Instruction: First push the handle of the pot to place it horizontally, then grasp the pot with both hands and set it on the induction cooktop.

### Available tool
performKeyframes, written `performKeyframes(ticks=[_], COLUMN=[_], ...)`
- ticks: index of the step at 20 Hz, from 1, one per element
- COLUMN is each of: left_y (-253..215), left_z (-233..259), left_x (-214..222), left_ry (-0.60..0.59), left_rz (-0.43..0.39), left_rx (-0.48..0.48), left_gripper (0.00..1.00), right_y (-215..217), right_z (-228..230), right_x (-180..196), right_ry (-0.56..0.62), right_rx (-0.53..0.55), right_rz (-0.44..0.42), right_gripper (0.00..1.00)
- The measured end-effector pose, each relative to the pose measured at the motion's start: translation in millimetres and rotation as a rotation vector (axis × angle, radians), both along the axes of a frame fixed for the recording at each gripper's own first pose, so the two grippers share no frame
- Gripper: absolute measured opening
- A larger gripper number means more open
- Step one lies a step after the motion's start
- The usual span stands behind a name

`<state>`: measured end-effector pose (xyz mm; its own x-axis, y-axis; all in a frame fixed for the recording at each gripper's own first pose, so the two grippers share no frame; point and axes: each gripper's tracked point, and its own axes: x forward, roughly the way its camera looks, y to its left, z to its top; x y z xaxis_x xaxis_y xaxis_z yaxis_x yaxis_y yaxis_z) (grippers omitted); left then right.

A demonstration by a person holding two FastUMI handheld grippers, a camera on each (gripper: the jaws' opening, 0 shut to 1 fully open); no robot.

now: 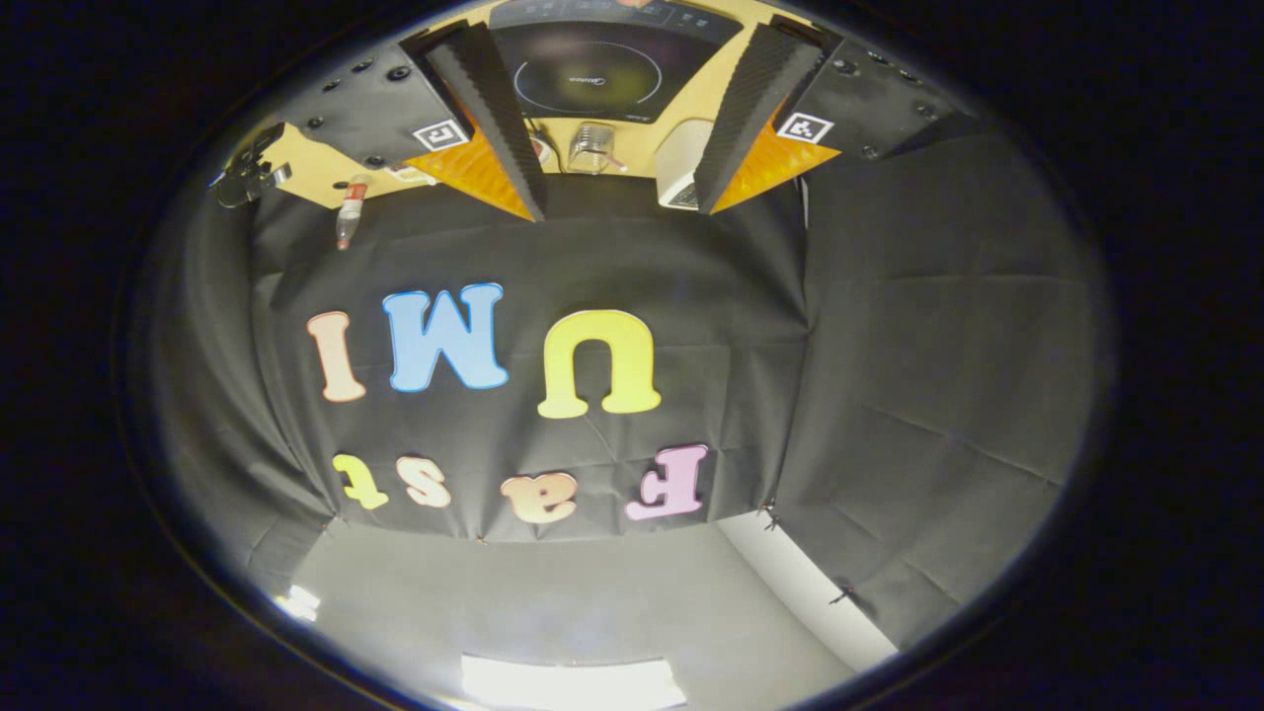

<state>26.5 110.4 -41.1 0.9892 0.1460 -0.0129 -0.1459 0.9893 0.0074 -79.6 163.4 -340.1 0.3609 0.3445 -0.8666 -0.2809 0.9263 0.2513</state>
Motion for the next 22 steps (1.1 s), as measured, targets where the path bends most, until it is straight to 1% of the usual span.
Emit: performKeyframes(ticks=[3, 4, 6, 11, 12, 16, 17, 18, 22], left_y=[-22.1, -27.2, -39.0, -66.2, -72.2, -92.3, -97.4, -102.4, -122.0], left_z=[-0.7, -2.7, -5.4, -6.4, -6.3, -10.0, -9.5, -8.2, -12.3], left_x=[12.8, 16.3, 22.0, 32.4, 33.8, 36.4, 37.1, 38.4, 43.3], left_ry=[0.010, 0.013, 0.022, 0.032, 0.033, 0.044, 0.044, 0.042, 0.051], left_rz=[-0.014, -0.016, -0.019, -0.019, -0.019, -0.015, -0.015, -0.013, -0.009], left_rx=[-0.003, -0.001, -0.003, -0.009, -0.009, -0.007, -0.007, -0.006, 0.000], left_gripper=[1.00, 0.97, 1.00, 1.00, 0.92, 1.00, 1.00, 0.92, 0.94], right_y=[-12.1, -16.3, -23.9, -45.0, -50.8, -70.4, -74.5, -79.1, -98.8], right_z=[-2.0, -2.1, -3.6, -2.1, -1.2, -2.2, -3.1, -3.5, -7.8], right_x=[3.3, 5.2, 7.6, 11.9, 13.0, 19.1, 21.1, 24.2, 35.2], right_ry=[-0.002, -0.003, 0.001, 0.010, 0.008, 0.012, 0.012, 0.008, -0.008], right_rx=[-0.014, -0.020, -0.029, -0.036, -0.039, -0.055, -0.058, -0.062, -0.088], right_rz=[0.028, 0.037, 0.049, 0.071, 0.079, 0.102, 0.105, 0.109, 0.130], right_gripper=[0.01, 0.01, 0.01, 0.01, 0.01, 0.01, 0.01, 0.01, 0.01])
